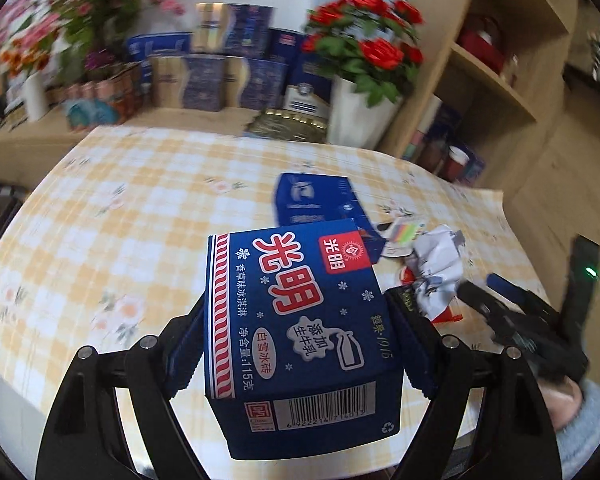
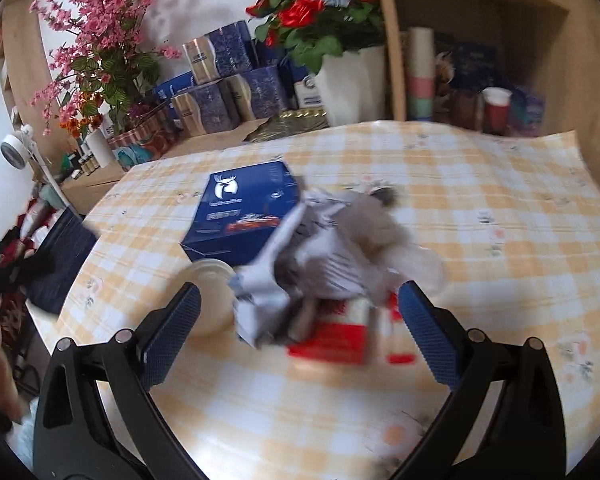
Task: Collect trash
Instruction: 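Carry the white wrapper over the bin and open the right tool while the left tool holds the box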
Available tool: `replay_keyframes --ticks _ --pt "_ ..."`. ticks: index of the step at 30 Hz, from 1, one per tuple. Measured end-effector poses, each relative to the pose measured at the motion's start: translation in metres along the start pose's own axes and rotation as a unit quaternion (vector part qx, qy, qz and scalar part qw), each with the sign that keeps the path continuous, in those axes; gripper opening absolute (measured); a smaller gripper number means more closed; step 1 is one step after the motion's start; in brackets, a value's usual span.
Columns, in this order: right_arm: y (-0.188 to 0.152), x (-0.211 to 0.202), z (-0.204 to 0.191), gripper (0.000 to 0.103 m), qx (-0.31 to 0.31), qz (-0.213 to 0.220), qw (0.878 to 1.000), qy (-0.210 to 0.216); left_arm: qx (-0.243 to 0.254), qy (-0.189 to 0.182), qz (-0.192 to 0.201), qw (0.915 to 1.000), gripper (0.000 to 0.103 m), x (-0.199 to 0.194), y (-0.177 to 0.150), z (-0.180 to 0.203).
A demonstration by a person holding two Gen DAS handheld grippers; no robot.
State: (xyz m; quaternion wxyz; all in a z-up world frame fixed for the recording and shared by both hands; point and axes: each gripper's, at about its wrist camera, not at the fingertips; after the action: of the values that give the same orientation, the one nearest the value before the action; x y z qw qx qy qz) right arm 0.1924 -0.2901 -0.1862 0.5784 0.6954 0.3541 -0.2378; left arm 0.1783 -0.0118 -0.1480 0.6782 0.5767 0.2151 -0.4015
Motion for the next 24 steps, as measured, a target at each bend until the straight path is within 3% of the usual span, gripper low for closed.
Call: replay_keyframes --ticks 4,10,11,13,24 --pt "0.006 0.025 -0.016 0.097 -0.043 -0.009 0.998 -0.054 -0.041 -0.014 -0.003 0.9991 0.081 -0.011 -0.024 -0.026" --pt "0.015 0.058 -0.019 0.097 -0.067 -0.053 0.993 -0.085 -0.049 -0.012 -0.009 0.9987 0.081 -0.014 -0.039 -0.041" --pt "0.016 0.060 -0.019 0.097 -0.068 -0.056 0.993 -0.080 -0.050 -0.015 -0.010 0.9986 0.080 -0.014 -0.040 -0.042" --pt "0.017 0.057 -0.018 0.084 -0.067 -0.051 0.994 -0.073 -0.050 -0.019 -0.009 0.9985 0.080 -0.014 -0.043 -0.042" --pt "0.029 -0.002 -0.019 0.078 -0.059 0.023 0.998 -0.022 -0.037 -0.036 0.000 0.9986 0.080 -0.023 -0.050 -0.033"
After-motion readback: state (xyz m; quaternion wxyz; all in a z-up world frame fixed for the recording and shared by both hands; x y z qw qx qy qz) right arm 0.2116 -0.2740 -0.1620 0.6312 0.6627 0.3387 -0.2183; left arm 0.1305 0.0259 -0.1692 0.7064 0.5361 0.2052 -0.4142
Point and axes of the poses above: each gripper's, at about its wrist camera, not at the fingertips, and x roughly the way its jaws point, z to its right, y to its top, and after that the axes turned 6 degrees about -z, right-handed
